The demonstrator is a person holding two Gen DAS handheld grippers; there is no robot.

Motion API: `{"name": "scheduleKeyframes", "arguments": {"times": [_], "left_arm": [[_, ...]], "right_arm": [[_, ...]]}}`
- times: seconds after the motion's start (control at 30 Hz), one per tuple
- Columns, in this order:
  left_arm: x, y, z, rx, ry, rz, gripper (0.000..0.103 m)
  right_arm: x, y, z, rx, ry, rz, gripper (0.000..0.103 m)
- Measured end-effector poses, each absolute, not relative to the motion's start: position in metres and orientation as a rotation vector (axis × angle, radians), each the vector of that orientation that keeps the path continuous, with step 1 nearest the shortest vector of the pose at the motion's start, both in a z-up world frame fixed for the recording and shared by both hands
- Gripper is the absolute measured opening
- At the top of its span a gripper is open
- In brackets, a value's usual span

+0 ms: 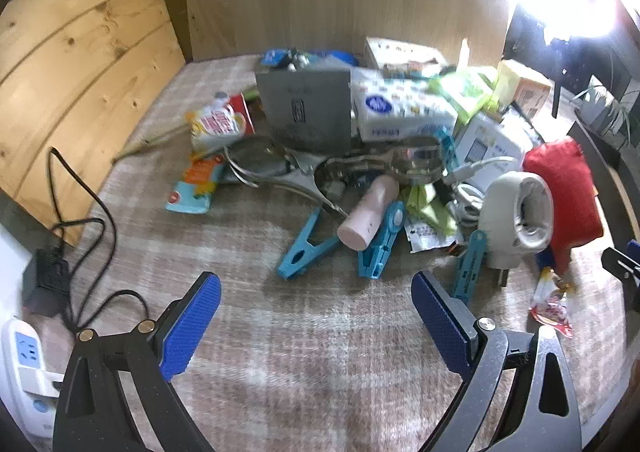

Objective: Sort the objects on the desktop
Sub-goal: 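Move the right tool toward the red cloth pouch on the pile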

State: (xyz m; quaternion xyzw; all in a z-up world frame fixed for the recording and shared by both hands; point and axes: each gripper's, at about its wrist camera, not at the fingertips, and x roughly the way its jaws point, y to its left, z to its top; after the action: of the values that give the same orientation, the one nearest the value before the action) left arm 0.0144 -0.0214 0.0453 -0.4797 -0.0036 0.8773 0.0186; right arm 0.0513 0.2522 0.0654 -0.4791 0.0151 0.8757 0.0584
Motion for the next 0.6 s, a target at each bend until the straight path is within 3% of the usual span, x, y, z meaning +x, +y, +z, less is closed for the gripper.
{"name": "scheduleKeyframes", "arguments": {"times": [0.33,0.5,0.6], "left_arm": [[0.014,-0.026,0.099,-1.383,-0.068,2.775,0.09],[0.019,0.003,0.123,-1.338,-0.084,2.76,0.078],[0.014,0.026,0.147,-1.342,-0.164,2.7,0.072]], "right_arm": [[0.054,0.285,0.117,-1.428,0.151,2.697,0.076],[0.043,0.301,0.141,-1.408,0.097,2.772,0.074],[0.028,0.315,0.153,-1.462,0.095,2.796,0.066]]}}
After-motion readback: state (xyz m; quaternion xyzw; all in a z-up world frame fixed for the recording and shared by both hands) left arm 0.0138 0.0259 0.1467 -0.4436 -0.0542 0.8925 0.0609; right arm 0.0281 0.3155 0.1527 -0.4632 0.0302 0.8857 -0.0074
